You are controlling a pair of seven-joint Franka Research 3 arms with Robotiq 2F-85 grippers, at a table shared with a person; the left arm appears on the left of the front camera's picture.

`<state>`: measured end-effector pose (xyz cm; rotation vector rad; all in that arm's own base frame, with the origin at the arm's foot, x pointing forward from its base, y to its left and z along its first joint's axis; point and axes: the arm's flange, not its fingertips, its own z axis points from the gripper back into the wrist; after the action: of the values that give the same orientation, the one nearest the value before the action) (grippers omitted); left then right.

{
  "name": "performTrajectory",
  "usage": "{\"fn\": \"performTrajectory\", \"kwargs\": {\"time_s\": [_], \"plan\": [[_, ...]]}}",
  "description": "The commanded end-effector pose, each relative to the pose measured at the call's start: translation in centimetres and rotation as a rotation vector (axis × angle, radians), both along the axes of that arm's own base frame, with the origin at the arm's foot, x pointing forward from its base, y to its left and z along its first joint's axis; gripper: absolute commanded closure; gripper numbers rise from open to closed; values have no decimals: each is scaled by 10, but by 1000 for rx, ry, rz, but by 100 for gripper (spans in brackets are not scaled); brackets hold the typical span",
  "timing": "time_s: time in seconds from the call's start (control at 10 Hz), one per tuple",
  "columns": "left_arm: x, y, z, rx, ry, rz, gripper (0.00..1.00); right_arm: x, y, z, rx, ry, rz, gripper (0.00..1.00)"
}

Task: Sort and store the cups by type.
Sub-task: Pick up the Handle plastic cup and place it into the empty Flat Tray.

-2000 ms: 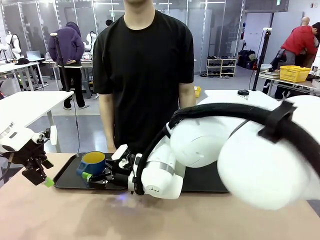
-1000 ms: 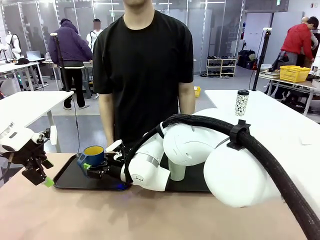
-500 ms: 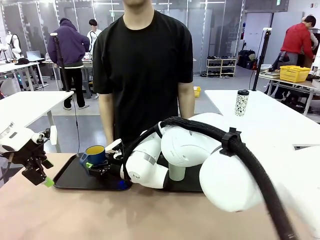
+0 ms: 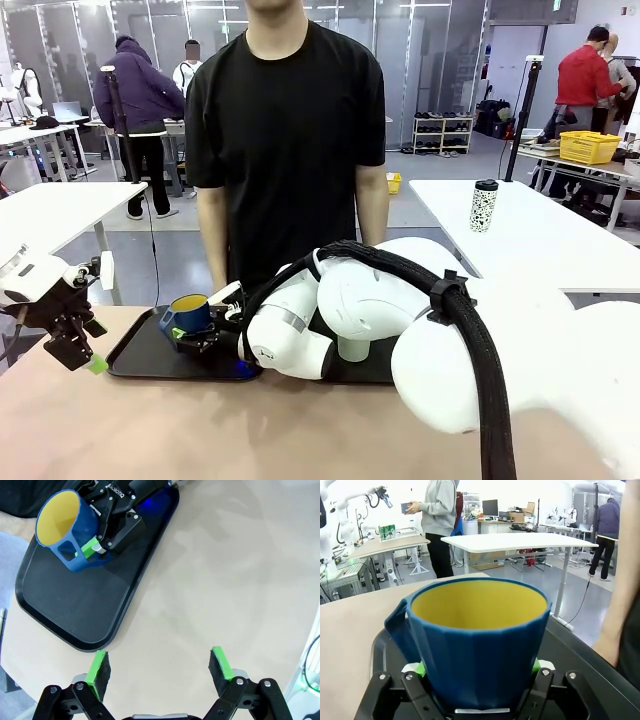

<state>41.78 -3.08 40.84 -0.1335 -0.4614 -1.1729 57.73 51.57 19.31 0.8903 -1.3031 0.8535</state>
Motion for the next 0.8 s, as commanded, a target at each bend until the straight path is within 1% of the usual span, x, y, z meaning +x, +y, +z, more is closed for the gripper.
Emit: {"fn": "performTrajectory", "kwargs": {"time_s": [0.0,0.1,0.4,0.7], "plan": [[0,-1,-1,20,-7,17,0,-105,-10,-34,-14,-35,-87,26],[0,-1,-1,20,-7,17,0,-106,-12,-34,-11,-32,-87,26],[0,-1,-1,20,-7,17,0,-115,-21,-30,-17,-36,-104,0],[0,-1,-1,20,-7,17,0,-122,-28,-28,-17,-43,-121,0]]}}
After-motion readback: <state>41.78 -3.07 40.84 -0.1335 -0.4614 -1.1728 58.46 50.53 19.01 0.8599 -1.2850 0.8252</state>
